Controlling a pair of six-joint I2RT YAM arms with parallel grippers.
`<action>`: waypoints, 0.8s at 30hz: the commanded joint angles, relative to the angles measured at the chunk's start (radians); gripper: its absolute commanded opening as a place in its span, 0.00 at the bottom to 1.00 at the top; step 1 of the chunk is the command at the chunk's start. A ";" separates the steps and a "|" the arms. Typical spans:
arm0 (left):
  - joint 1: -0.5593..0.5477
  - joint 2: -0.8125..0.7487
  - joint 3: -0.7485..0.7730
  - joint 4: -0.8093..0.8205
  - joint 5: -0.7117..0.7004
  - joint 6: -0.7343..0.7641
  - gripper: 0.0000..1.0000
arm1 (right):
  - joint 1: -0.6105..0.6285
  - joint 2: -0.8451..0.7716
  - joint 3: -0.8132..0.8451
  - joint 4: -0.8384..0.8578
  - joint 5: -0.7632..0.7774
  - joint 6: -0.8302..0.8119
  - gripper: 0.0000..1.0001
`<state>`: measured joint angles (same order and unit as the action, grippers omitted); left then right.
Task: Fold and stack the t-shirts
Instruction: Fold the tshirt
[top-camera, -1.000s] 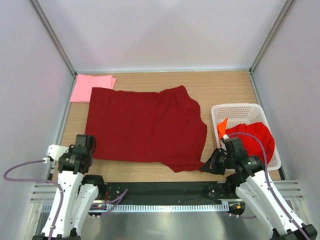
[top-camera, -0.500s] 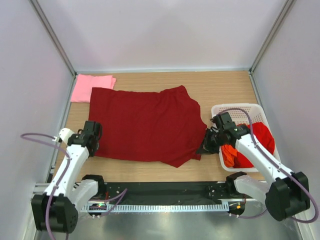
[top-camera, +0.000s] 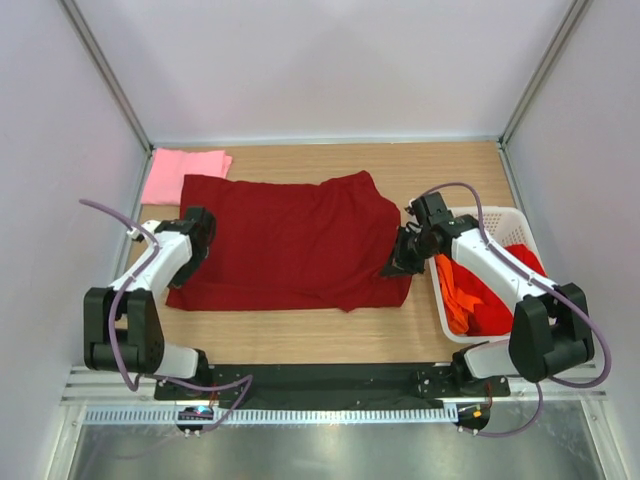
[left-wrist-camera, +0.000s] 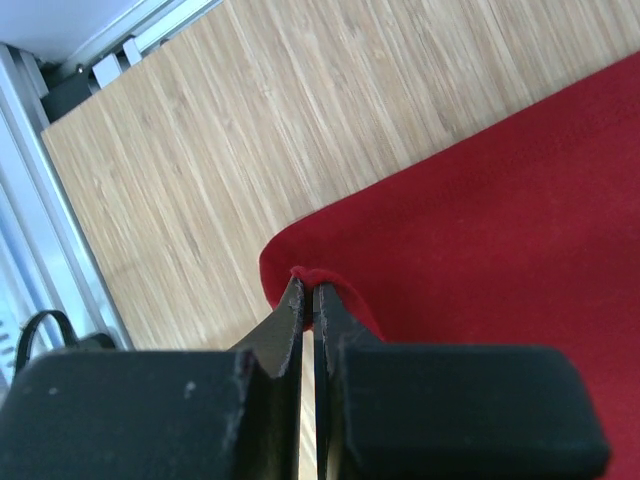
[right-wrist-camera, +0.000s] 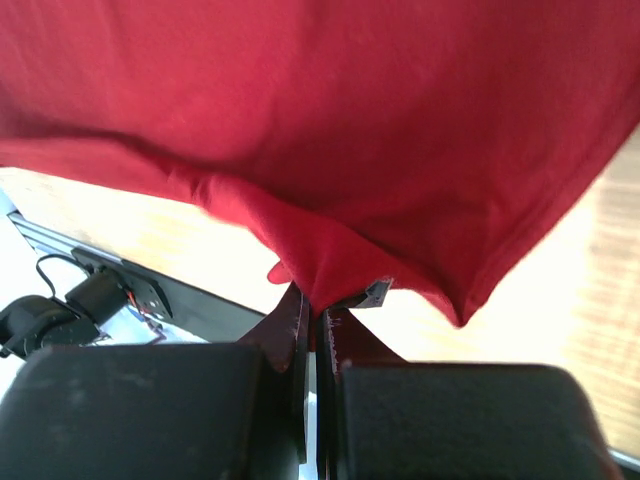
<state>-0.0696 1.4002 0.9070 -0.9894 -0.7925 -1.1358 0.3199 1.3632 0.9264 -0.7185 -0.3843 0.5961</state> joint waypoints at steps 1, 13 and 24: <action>0.007 0.029 0.035 0.024 -0.042 0.053 0.01 | -0.001 0.020 0.069 0.034 0.024 -0.028 0.01; 0.065 0.095 0.029 0.067 0.012 0.065 0.00 | -0.027 0.093 0.126 0.059 0.028 -0.035 0.01; 0.119 0.149 0.065 0.124 0.067 0.099 0.00 | -0.111 0.143 0.152 0.063 0.004 -0.051 0.01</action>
<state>0.0425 1.5177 0.9234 -0.9077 -0.7296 -1.0538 0.2218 1.4807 1.0332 -0.6865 -0.3649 0.5690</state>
